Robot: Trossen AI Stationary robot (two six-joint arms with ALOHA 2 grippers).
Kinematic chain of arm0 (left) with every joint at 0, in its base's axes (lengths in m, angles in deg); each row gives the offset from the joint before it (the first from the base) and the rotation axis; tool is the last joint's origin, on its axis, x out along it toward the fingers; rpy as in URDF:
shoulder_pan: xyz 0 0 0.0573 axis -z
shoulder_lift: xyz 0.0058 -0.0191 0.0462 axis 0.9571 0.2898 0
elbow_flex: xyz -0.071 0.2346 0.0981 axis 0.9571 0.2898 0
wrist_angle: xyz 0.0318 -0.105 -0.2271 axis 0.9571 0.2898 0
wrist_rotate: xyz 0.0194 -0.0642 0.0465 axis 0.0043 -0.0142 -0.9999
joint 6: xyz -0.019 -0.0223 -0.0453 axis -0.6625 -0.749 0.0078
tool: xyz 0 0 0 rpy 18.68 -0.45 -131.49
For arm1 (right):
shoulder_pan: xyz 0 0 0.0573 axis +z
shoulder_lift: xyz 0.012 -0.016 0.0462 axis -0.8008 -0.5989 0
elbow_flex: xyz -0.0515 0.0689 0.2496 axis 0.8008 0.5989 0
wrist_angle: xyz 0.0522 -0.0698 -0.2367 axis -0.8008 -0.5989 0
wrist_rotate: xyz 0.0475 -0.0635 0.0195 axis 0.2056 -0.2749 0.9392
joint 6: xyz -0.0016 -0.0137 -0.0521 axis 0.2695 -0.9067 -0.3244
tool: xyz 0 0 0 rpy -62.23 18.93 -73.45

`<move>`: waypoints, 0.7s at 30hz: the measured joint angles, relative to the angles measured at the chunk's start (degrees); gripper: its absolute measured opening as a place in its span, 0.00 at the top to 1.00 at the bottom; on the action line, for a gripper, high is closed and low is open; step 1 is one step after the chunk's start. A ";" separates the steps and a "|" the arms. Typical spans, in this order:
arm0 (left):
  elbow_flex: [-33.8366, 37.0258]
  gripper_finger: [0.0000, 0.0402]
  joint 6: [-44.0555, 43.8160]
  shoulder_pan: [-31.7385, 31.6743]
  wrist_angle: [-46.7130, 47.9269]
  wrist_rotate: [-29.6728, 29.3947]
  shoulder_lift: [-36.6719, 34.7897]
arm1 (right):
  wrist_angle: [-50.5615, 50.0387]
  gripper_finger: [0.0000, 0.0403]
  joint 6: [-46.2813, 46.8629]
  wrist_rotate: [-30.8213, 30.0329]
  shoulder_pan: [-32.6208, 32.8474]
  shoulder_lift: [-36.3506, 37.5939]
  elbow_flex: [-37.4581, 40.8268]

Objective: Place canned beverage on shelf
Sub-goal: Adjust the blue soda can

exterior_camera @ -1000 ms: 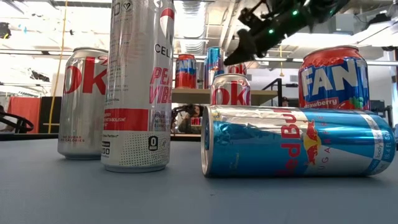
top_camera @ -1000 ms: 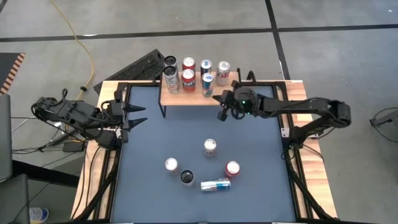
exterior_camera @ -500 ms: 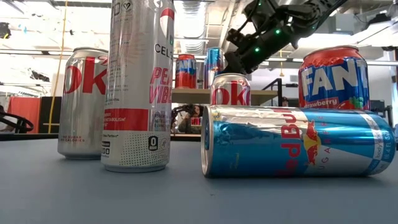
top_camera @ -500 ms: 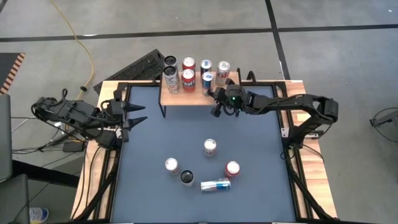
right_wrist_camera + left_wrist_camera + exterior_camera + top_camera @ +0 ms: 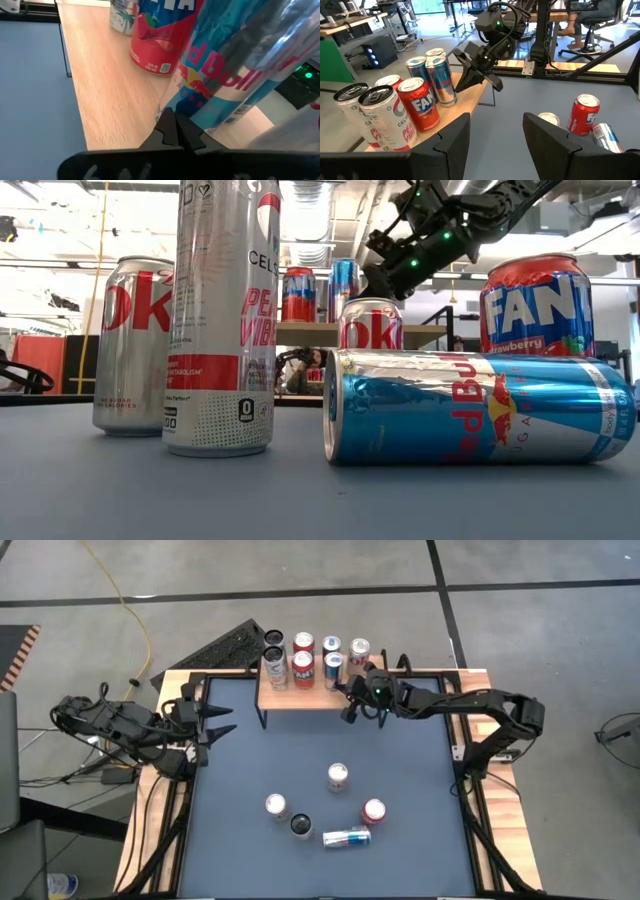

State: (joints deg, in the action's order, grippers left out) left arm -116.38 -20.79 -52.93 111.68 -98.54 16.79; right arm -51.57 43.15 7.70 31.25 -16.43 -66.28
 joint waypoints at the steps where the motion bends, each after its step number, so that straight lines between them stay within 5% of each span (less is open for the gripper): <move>1: 0.00 0.57 0.01 0.00 0.00 0.02 0.00 | 0.23 1.00 -0.12 0.49 0.00 0.00 0.00; 8: 0.00 0.57 0.01 -0.02 0.01 0.02 0.00 | 0.16 1.00 -0.25 0.66 0.68 0.98 0.07; 13: 0.00 0.57 0.01 -0.01 0.12 0.04 0.00 | -2.34 1.00 0.08 -5.22 1.30 2.51 0.04; 21: 0.00 0.57 0.16 -0.02 0.20 -0.05 0.00 | -2.42 1.00 0.26 -3.58 -0.86 1.77 0.11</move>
State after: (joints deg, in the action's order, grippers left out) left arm -116.38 -20.63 -52.95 111.88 -98.59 16.79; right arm -53.99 43.40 4.12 30.39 -14.66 -66.17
